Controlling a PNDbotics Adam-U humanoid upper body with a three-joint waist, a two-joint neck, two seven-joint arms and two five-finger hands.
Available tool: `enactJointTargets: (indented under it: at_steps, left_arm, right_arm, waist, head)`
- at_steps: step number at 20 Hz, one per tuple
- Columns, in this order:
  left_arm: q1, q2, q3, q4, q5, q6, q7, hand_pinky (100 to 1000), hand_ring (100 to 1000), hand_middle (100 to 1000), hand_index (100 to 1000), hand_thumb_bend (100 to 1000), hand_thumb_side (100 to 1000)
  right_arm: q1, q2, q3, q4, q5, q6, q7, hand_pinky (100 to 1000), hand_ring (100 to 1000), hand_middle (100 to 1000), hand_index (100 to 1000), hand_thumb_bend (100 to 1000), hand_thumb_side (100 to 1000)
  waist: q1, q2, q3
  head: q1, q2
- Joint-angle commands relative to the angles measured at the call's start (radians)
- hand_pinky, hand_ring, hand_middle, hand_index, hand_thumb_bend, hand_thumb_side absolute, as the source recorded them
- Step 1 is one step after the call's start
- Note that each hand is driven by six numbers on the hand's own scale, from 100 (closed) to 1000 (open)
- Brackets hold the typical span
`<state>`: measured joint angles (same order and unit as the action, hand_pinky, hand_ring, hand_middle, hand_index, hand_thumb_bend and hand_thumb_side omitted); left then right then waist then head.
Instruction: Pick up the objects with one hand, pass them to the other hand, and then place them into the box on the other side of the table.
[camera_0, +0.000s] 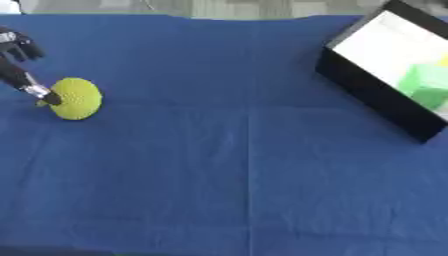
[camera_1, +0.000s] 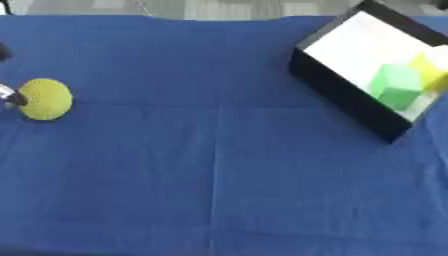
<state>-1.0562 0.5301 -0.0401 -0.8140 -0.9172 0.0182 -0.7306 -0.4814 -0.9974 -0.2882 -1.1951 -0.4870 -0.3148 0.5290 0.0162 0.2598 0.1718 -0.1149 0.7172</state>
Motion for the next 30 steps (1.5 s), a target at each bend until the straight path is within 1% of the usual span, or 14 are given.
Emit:
enactJointTargets:
  at_steps: [1, 4, 5, 8, 13, 14, 15, 18, 20, 22, 24, 25, 27, 30]
  left_arm:
    - [-0.022, 0.017, 0.008, 0.016, 0.015, -0.025, -0.044, 790, 809, 738, 803, 998, 345]
    - [-0.028, 0.007, 0.003, 0.026, -0.007, -0.028, -0.044, 787, 808, 738, 806, 998, 318]
    - [-0.031, 0.002, 0.003, 0.031, -0.020, -0.027, -0.036, 786, 808, 741, 805, 1000, 291]
    - [-0.038, -0.017, 0.000, 0.043, -0.076, -0.026, 0.008, 783, 805, 740, 800, 1000, 263]
    - [-0.047, -0.046, 0.007, 0.057, -0.113, -0.031, 0.093, 774, 792, 727, 778, 910, 220]
    - [-0.048, -0.051, 0.008, 0.063, -0.114, -0.029, 0.105, 774, 792, 727, 778, 906, 220]
    - [-0.049, -0.055, 0.008, 0.070, -0.116, -0.028, 0.114, 774, 792, 726, 769, 876, 211]
    - [-0.049, -0.063, 0.006, 0.088, -0.121, -0.029, 0.117, 775, 792, 724, 747, 835, 196]
    - [-0.049, -0.064, 0.005, 0.093, -0.125, -0.031, 0.104, 772, 788, 717, 728, 782, 151]
    - [-0.050, -0.064, 0.006, 0.096, -0.126, -0.032, 0.091, 771, 784, 711, 705, 680, 100]
    - [-0.049, -0.064, 0.008, 0.098, -0.119, -0.030, 0.081, 768, 778, 703, 689, 594, 100]
    - [-0.050, -0.063, 0.009, 0.098, -0.114, -0.028, 0.077, 765, 774, 699, 679, 533, 100]
    - [-0.050, -0.061, 0.009, 0.097, -0.101, -0.024, 0.069, 762, 768, 692, 666, 463, 100]
    - [-0.054, -0.056, 0.004, 0.090, -0.085, -0.022, 0.052, 759, 761, 682, 655, 403, 100]
  right_arm:
    - [-0.004, -0.035, -0.007, -0.004, 0.014, -0.008, -0.001, 890, 1000, 924, 939, 100, 437]
    - [-0.006, -0.031, -0.005, -0.003, 0.023, -0.013, 0.001, 890, 1000, 923, 938, 100, 435]
    - [-0.006, -0.031, -0.004, -0.003, 0.025, -0.014, 0.001, 890, 1000, 922, 938, 100, 434]
    - [-0.006, -0.029, -0.002, 0.000, 0.033, -0.021, 0.002, 890, 1000, 921, 937, 100, 435]
    - [-0.004, -0.026, 0.002, 0.007, 0.044, -0.031, 0.005, 890, 1000, 920, 936, 100, 439]
    - [-0.004, -0.025, 0.002, 0.009, 0.047, -0.032, 0.005, 889, 1000, 920, 936, 100, 440]
    - [-0.005, -0.024, 0.003, 0.010, 0.049, -0.033, 0.006, 890, 1000, 919, 936, 100, 440]
    - [-0.004, -0.023, 0.004, 0.013, 0.055, -0.036, 0.006, 890, 1000, 919, 936, 100, 440]
    - [-0.002, -0.024, 0.004, 0.014, 0.058, -0.039, 0.004, 890, 1000, 919, 936, 100, 441]
    - [0.002, -0.023, 0.004, 0.016, 0.062, -0.042, 0.004, 890, 1000, 919, 937, 100, 446]
    - [0.005, -0.023, 0.003, 0.019, 0.066, -0.042, 0.003, 890, 1000, 920, 938, 100, 449]
    - [0.005, -0.022, 0.003, 0.021, 0.067, -0.042, 0.003, 890, 1000, 920, 938, 100, 449]
    - [0.003, -0.023, 0.003, 0.022, 0.068, -0.041, 0.003, 890, 1000, 920, 938, 100, 449]
    - [0.004, -0.023, 0.004, 0.022, 0.067, -0.041, 0.003, 890, 1000, 920, 938, 100, 451]
  waist:
    - [0.007, -0.038, -0.003]
    - [0.007, -0.036, -0.009]
    - [0.007, -0.035, -0.010]
    - [0.007, -0.033, -0.014]
    - [0.005, -0.031, -0.018]
    - [0.005, -0.031, -0.018]
    - [0.005, -0.030, -0.019]
    - [0.004, -0.028, -0.021]
    - [0.005, -0.028, -0.021]
    - [0.006, -0.027, -0.020]
    - [0.006, -0.027, -0.020]
    - [0.006, -0.027, -0.019]
    - [0.006, -0.027, -0.018]
    - [0.007, -0.028, -0.015]
  head:
    - [0.003, -0.011]
    - [0.004, -0.013]
    - [0.006, -0.014]
    - [0.013, -0.017]
    - [0.019, -0.024]
    - [0.020, -0.025]
    - [0.021, -0.025]
    - [0.023, -0.028]
    - [0.025, -0.027]
    - [0.025, -0.026]
    - [0.025, -0.026]
    - [0.024, -0.026]
    - [0.022, -0.025]
    - [0.021, -0.024]
